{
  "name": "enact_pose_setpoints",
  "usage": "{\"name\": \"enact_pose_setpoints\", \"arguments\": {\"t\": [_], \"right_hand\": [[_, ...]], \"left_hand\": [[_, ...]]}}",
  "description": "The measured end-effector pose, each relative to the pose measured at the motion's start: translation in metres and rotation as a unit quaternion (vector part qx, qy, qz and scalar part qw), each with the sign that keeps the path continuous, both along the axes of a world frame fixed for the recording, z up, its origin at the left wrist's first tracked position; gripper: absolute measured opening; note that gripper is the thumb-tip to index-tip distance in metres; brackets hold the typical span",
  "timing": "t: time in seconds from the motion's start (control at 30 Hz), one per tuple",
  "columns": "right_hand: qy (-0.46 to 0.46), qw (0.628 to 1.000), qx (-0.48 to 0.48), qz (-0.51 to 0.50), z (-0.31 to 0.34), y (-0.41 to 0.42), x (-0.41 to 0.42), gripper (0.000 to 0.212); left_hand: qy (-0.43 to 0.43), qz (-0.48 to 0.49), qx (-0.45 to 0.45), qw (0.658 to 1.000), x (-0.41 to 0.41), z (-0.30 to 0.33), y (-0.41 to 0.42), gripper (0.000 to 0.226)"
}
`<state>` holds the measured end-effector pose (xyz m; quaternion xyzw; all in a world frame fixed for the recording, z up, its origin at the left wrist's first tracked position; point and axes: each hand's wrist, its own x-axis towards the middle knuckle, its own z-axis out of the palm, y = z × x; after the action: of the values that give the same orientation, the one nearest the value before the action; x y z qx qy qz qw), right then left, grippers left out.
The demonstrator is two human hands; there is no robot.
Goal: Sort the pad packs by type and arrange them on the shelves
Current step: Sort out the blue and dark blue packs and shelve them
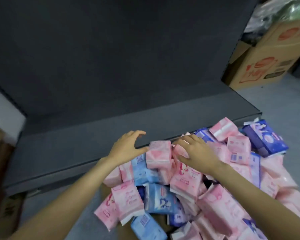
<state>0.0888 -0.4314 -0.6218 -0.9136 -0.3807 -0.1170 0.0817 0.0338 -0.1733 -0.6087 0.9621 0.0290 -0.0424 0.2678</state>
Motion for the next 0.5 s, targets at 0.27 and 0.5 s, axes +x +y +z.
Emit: {"name": "enact_pose_setpoints", "arguments": {"t": [0.27, 0.5], "right_hand": [[0.012, 0.988, -0.136, 0.075, -0.057, -0.002, -0.049, 0.046], [-0.043, 0.98, -0.157, 0.111, -0.071, 0.034, -0.07, 0.039]], "left_hand": [[0.113, 0.042, -0.001, 0.993, -0.022, -0.104, -0.004, 0.113], [0.068, 0.077, 0.021, 0.994, -0.032, -0.135, -0.012, 0.114]]}}
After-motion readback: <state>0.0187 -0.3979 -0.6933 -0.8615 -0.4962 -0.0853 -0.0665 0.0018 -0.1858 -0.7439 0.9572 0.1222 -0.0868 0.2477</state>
